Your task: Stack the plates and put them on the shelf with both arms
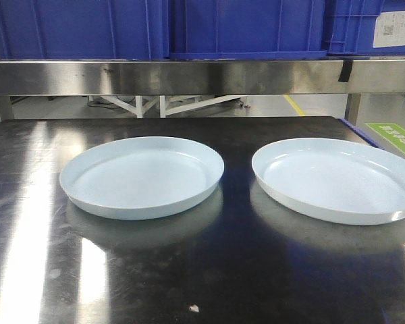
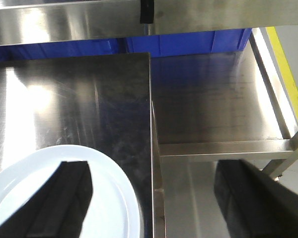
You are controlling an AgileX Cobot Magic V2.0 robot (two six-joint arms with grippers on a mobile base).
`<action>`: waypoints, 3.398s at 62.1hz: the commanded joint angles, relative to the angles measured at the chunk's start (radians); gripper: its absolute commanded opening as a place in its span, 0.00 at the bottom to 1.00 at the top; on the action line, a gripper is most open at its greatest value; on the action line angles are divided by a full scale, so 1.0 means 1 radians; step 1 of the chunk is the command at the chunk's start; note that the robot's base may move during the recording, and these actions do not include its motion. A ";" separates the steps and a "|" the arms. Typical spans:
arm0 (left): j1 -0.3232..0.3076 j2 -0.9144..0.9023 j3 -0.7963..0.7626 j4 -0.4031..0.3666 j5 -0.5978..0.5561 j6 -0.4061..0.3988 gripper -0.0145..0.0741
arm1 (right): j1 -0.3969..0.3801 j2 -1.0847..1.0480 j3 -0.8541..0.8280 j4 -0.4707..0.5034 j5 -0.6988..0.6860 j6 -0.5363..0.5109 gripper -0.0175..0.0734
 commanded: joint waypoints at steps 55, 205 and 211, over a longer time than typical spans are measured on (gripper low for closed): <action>0.014 -0.129 0.157 0.000 -0.079 -0.012 0.27 | -0.002 -0.018 -0.036 -0.001 -0.060 -0.004 0.70; 0.014 -0.129 0.157 0.000 -0.079 -0.012 0.27 | 0.000 0.497 -0.202 0.055 0.135 -0.004 0.35; 0.014 -0.129 0.157 0.000 -0.079 -0.012 0.27 | 0.000 0.493 -0.202 0.054 0.137 -0.004 0.26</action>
